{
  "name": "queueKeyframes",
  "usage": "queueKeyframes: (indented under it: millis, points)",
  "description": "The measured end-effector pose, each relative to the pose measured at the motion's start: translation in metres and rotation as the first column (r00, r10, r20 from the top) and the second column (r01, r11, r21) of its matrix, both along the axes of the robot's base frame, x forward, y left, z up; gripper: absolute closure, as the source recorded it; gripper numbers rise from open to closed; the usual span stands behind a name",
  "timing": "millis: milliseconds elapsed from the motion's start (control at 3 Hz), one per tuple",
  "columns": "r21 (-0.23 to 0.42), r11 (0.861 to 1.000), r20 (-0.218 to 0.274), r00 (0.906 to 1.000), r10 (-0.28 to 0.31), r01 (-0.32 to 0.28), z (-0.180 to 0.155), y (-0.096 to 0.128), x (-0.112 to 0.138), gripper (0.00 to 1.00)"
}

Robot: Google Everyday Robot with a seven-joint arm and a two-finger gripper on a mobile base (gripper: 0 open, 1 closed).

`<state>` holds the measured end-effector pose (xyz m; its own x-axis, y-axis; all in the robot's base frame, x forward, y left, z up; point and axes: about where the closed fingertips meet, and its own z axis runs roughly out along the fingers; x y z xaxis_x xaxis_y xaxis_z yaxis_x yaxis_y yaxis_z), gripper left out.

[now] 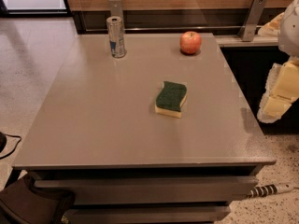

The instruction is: Knock redbull can over

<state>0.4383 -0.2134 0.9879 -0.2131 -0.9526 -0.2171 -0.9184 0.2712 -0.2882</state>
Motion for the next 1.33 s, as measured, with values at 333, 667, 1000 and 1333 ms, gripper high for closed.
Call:
queueKeyframes:
  millis: [333, 667, 1000, 1333]
  points:
    - [0.000, 1.000, 0.000, 1.0000, 0.000, 0.000, 0.000, 0.000, 0.000, 0.00]
    - [0.042, 0.999, 0.041, 0.9988, -0.026, 0.025, 0.001, 0.005, 0.018, 0.00]
    - [0.161, 0.984, 0.130, 0.9862, -0.102, 0.081, 0.004, 0.021, 0.068, 0.00]
    - [0.341, 0.937, 0.222, 0.9614, -0.163, 0.081, 0.010, 0.050, 0.127, 0.00]
